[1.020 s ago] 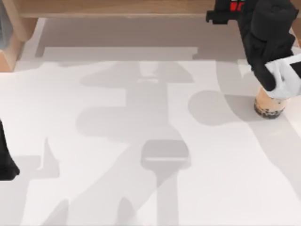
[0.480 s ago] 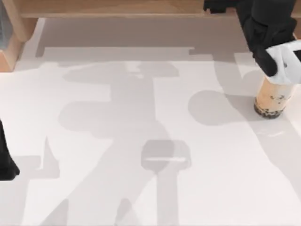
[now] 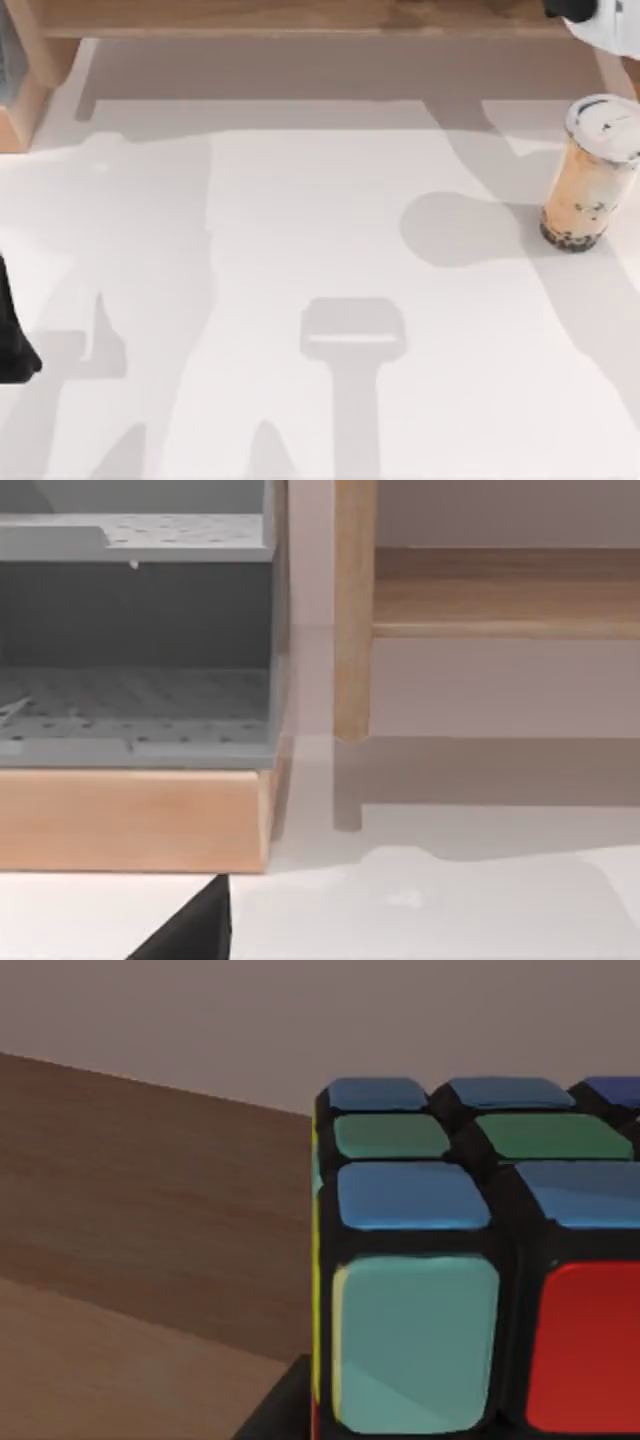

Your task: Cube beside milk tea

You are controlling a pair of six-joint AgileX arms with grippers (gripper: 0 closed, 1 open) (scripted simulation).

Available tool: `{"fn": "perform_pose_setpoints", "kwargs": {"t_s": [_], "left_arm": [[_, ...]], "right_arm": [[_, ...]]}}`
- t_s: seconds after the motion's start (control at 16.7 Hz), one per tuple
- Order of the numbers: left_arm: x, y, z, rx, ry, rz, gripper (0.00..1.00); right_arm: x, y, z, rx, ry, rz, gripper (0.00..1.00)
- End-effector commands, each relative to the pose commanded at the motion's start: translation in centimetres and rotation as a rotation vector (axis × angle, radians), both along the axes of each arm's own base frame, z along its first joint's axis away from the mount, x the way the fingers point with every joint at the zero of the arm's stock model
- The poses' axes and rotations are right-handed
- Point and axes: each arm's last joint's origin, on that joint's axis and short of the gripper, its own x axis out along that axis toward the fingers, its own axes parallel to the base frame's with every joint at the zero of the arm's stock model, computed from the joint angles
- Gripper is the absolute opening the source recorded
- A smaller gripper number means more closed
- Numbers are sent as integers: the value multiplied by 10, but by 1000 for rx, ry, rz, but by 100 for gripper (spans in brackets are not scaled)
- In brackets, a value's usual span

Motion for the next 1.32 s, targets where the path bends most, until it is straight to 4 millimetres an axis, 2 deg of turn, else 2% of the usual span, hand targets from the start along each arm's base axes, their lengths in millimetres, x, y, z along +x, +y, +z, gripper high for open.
{"fn": "perform_pose_setpoints", "kwargs": {"t_s": [0.36,0.6,0.78,1.02,1.2,1.32], "left_arm": [[0,0,0,0,0,0,100],[0,0,0,0,0,0,100],[0,0,0,0,0,0,100],[0,0,0,0,0,0,100],[0,0,0,0,0,0,100],[0,0,0,0,0,0,100]], "right_arm": [[-20,18,37,-22,469,120,0],[-36,31,39,-27,751,88,0],[-40,40,19,-53,940,1,0],[-38,46,-26,-132,1160,-168,0],[-35,46,-56,-187,1252,-275,0],[-34,46,-66,-205,1277,-312,0]]}}
